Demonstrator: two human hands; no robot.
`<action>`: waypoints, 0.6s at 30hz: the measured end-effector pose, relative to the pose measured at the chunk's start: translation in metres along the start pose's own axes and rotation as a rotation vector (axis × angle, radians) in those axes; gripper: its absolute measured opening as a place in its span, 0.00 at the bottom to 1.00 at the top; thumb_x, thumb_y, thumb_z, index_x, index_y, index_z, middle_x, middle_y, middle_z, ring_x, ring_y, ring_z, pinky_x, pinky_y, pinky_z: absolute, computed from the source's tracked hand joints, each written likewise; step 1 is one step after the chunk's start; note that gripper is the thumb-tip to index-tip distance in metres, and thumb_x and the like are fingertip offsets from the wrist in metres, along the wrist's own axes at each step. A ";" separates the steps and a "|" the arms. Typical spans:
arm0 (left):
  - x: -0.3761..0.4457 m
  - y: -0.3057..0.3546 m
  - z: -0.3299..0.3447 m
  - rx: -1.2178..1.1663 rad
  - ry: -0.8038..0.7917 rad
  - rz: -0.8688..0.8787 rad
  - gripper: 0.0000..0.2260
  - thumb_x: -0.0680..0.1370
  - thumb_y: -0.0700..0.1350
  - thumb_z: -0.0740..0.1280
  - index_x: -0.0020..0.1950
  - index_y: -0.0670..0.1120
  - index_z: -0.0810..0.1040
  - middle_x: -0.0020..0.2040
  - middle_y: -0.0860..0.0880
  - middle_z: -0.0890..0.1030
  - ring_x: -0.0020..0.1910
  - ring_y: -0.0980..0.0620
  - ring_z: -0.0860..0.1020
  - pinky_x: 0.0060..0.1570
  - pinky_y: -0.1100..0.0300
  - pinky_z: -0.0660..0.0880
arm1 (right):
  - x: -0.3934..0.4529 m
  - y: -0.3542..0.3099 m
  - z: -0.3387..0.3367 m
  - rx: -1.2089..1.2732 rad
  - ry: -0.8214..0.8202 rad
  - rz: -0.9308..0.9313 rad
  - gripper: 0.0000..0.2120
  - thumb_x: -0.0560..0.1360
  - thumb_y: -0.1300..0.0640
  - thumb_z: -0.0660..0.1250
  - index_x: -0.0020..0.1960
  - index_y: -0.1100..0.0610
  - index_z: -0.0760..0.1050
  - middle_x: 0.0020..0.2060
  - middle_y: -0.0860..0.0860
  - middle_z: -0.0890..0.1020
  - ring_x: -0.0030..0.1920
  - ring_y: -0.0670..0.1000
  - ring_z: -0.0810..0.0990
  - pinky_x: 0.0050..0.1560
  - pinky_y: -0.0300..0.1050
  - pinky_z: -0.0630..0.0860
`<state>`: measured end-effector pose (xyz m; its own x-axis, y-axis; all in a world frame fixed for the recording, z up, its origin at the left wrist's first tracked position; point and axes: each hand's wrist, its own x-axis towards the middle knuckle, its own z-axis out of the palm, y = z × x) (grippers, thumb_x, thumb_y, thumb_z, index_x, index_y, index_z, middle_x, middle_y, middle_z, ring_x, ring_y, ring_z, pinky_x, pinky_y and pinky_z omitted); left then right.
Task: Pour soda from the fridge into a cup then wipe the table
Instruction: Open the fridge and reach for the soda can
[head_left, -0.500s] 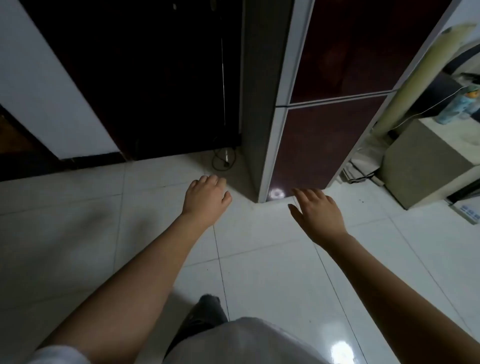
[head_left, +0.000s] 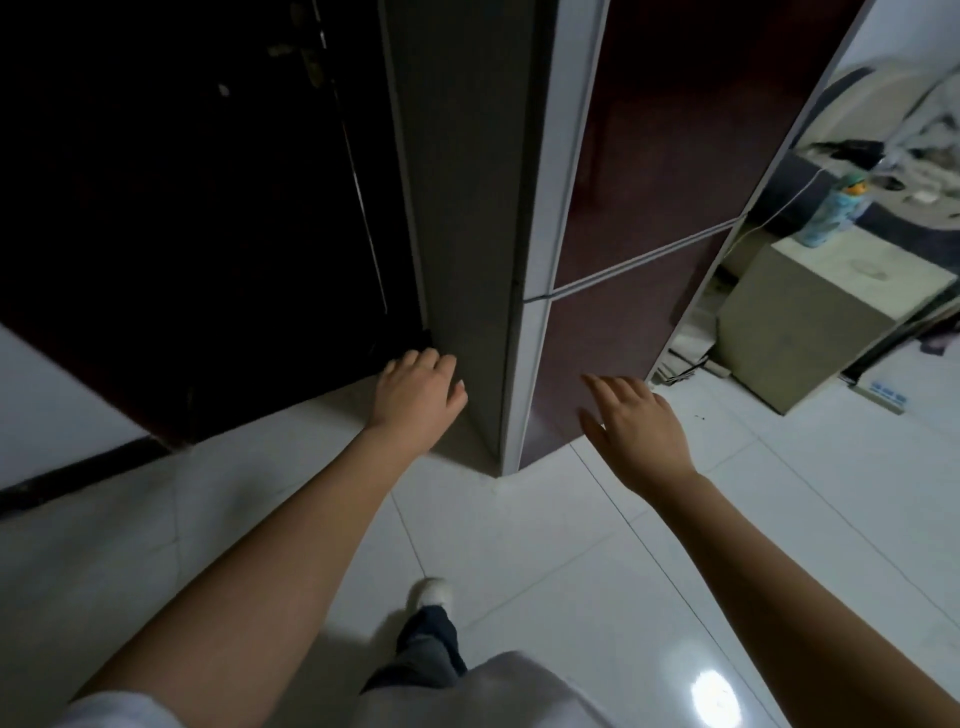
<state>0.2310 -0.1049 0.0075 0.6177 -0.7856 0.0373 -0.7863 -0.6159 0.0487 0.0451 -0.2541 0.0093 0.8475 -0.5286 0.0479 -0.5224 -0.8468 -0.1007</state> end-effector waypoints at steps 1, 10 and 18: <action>0.015 -0.009 -0.002 -0.004 -0.003 0.020 0.18 0.80 0.51 0.55 0.66 0.45 0.70 0.62 0.46 0.74 0.61 0.46 0.71 0.59 0.52 0.67 | 0.012 -0.005 0.000 0.010 0.009 0.021 0.23 0.78 0.47 0.56 0.70 0.57 0.65 0.65 0.55 0.74 0.65 0.58 0.71 0.62 0.52 0.69; 0.113 -0.055 -0.010 -0.010 -0.022 0.181 0.18 0.80 0.51 0.54 0.66 0.45 0.70 0.62 0.46 0.74 0.62 0.46 0.71 0.60 0.52 0.67 | 0.087 -0.037 -0.007 0.012 0.018 0.248 0.25 0.79 0.45 0.52 0.72 0.55 0.60 0.68 0.53 0.70 0.68 0.55 0.67 0.65 0.50 0.66; 0.162 -0.050 -0.027 -0.080 0.034 0.251 0.18 0.80 0.51 0.54 0.66 0.45 0.70 0.63 0.46 0.74 0.62 0.46 0.70 0.61 0.52 0.66 | 0.126 -0.035 -0.035 0.011 0.122 0.288 0.24 0.79 0.46 0.55 0.71 0.57 0.62 0.67 0.55 0.72 0.67 0.57 0.68 0.63 0.52 0.68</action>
<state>0.3705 -0.1994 0.0384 0.4044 -0.9099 0.0920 -0.9122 -0.3940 0.1128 0.1672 -0.2935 0.0536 0.6469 -0.7507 0.1343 -0.7379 -0.6606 -0.1381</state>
